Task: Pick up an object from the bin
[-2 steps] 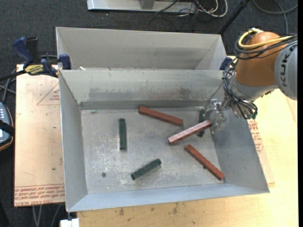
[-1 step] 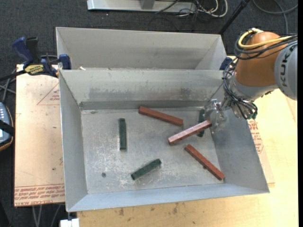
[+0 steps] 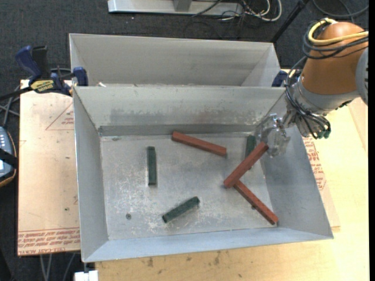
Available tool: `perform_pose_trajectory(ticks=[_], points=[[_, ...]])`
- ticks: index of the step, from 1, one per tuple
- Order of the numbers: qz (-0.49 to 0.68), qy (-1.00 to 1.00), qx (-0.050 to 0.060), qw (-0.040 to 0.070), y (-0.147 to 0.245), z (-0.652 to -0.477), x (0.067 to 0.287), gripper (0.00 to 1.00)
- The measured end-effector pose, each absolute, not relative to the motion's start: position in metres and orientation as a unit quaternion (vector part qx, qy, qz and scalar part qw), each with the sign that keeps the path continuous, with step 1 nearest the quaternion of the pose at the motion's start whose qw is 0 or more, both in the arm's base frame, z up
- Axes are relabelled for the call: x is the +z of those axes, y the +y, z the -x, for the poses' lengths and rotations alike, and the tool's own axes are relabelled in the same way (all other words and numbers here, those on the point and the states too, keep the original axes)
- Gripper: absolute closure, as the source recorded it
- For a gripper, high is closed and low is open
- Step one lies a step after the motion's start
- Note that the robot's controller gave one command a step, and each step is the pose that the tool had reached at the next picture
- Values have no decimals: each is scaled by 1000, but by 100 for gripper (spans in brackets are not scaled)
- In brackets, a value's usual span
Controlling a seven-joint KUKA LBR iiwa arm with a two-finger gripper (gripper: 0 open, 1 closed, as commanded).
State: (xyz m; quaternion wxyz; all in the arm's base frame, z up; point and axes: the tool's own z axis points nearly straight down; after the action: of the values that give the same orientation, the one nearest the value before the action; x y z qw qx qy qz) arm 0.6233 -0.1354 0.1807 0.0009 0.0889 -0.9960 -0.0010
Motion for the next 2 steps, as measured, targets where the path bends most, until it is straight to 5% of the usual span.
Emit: perform_pose_trajectory(ticks=[1,2], points=[[-81,-997,0,-1,-82,-592,71,0],[-81,-997,0,-5,-80,-594,74,100]])
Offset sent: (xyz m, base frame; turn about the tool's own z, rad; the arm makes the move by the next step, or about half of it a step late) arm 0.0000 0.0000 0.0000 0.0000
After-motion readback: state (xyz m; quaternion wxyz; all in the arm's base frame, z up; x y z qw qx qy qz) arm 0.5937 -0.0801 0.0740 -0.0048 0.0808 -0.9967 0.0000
